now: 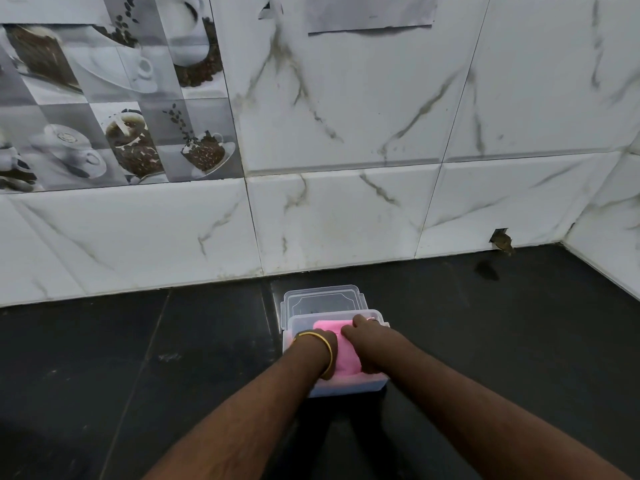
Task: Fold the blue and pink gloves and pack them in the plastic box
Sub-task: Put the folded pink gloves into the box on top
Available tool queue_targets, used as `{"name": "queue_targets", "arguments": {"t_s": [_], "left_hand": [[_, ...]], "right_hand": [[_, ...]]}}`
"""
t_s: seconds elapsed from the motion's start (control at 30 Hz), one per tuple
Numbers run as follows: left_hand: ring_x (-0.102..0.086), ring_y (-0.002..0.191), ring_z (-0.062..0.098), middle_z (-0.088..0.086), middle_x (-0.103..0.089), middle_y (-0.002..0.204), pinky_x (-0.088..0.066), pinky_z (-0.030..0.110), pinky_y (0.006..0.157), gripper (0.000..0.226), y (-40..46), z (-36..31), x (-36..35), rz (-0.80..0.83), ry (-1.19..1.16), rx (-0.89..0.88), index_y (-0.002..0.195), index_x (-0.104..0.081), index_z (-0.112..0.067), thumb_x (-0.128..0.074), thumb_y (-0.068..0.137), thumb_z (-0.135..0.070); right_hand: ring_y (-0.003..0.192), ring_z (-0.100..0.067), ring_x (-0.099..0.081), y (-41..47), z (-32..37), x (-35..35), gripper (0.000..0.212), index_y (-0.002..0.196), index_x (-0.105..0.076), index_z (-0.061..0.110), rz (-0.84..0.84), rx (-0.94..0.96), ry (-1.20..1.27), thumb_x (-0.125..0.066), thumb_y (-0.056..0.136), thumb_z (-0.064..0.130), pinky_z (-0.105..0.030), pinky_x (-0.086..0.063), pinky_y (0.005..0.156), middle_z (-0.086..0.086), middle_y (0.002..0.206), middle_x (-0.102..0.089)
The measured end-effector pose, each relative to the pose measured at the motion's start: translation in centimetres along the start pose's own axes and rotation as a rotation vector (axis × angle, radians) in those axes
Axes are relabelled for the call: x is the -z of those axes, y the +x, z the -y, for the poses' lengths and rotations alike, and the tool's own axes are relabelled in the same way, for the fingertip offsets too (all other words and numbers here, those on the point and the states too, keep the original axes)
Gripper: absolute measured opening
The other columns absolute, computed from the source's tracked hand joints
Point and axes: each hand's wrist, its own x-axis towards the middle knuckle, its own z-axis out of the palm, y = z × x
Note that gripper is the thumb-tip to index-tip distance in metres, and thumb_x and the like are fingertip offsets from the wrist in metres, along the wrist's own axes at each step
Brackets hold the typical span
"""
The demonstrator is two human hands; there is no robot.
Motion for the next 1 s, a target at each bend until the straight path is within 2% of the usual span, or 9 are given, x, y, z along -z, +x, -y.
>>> {"name": "queue_targets", "arguments": {"t_s": [0.1,0.23,0.47,0.57,0.6,0.67,0.77,0.87,1.0], "left_hand": [[-0.056,0.115,0.034,0.019,-0.061,0.122,-0.044,0.043,0.098,0.052,0.7,0.2,-0.3,0.046,0.005,0.014,0.129,-0.055,-0.003,-0.066,0.081,-0.018],[-0.055,0.118,0.033,0.021,-0.058,0.125,-0.041,0.041,0.104,0.050,1.3,0.7,-0.8,0.092,-0.009,0.038,0.128,-0.054,0.001,-0.063,0.083,-0.019],[-0.056,0.113,0.036,0.024,-0.059,0.123,-0.043,0.038,0.098,0.042,-1.0,0.5,-0.1,0.039,-0.146,-0.021,0.125,-0.054,0.004,-0.057,0.088,-0.016],[-0.056,0.088,0.034,0.022,-0.066,0.103,-0.042,0.033,0.083,0.034,-1.8,0.2,0.6,-0.014,-0.138,-0.095,0.118,-0.060,0.005,-0.053,0.090,-0.012],[-0.057,0.086,0.034,0.020,-0.066,0.098,-0.044,0.033,0.082,0.033,-1.9,0.4,0.6,-0.036,-0.111,-0.094,0.118,-0.061,0.003,-0.054,0.089,-0.014],[-0.061,0.102,0.033,0.017,-0.066,0.112,-0.049,0.036,0.088,0.038,-1.8,0.9,0.4,-0.123,-0.076,-0.039,0.121,-0.060,-0.005,-0.059,0.085,-0.019],[-0.060,0.111,0.032,0.014,-0.059,0.122,-0.052,0.042,0.091,0.056,-1.4,1.2,-0.2,-0.314,-0.085,-0.015,0.126,-0.053,-0.012,-0.070,0.076,-0.028],[-0.056,0.115,0.032,0.013,-0.052,0.128,-0.050,0.044,0.094,0.081,-1.0,1.4,-0.5,-0.286,-0.103,-0.020,0.135,-0.043,-0.015,-0.078,0.066,-0.038],[-0.052,0.119,0.031,0.011,-0.046,0.132,-0.048,0.045,0.097,0.089,-0.4,1.7,-1.0,-0.228,-0.112,0.014,0.139,-0.038,-0.017,-0.082,0.064,-0.037]], "right_hand": [[0.117,-0.039,-0.050,0.0,0.2,-0.7,0.057,0.134,-0.044,0.013,-0.046,-0.007,-0.008,-0.066,0.081,0.011,-0.052,-0.052,0.089,-0.017,0.132,-0.041],[0.120,-0.039,-0.048,0.1,0.5,-0.6,0.061,0.138,-0.040,0.017,-0.073,-0.014,-0.004,-0.065,0.082,0.010,-0.051,-0.052,0.087,-0.016,0.133,-0.040],[0.119,-0.038,-0.048,-0.2,0.3,-0.5,0.057,0.135,-0.043,0.016,-0.050,0.004,-0.005,-0.064,0.083,0.012,-0.052,-0.051,0.089,-0.015,0.132,-0.041],[0.117,-0.036,-0.050,-0.4,-0.1,-0.3,0.052,0.132,-0.046,0.016,-0.025,0.027,-0.015,-0.064,0.083,0.014,-0.050,-0.051,0.090,-0.014,0.129,-0.043],[0.117,-0.035,-0.052,-0.5,-0.3,-0.2,0.050,0.131,-0.047,0.017,-0.026,0.024,-0.005,-0.064,0.084,0.014,-0.049,-0.052,0.090,-0.013,0.129,-0.045],[0.119,-0.032,-0.053,-0.6,-0.6,0.3,0.051,0.132,-0.048,0.021,-0.043,0.005,0.044,-0.062,0.083,0.013,-0.048,-0.052,0.091,-0.009,0.130,-0.047],[0.123,-0.030,-0.052,-0.5,-0.6,1.3,0.069,0.135,-0.044,0.022,-0.065,-0.012,0.113,-0.076,0.074,0.023,-0.047,-0.051,0.094,-0.005,0.133,-0.049],[0.125,-0.031,-0.049,-0.1,-0.1,1.3,0.084,0.140,-0.039,0.023,0.008,-0.003,0.092,-0.079,0.068,0.038,-0.049,-0.048,0.099,-0.008,0.133,-0.046],[0.120,-0.037,-0.049,0.2,0.2,0.0,0.079,0.143,-0.035,0.027,-0.030,-0.010,0.057,-0.075,0.075,0.037,-0.049,-0.050,0.093,-0.011,0.132,-0.040]]}}
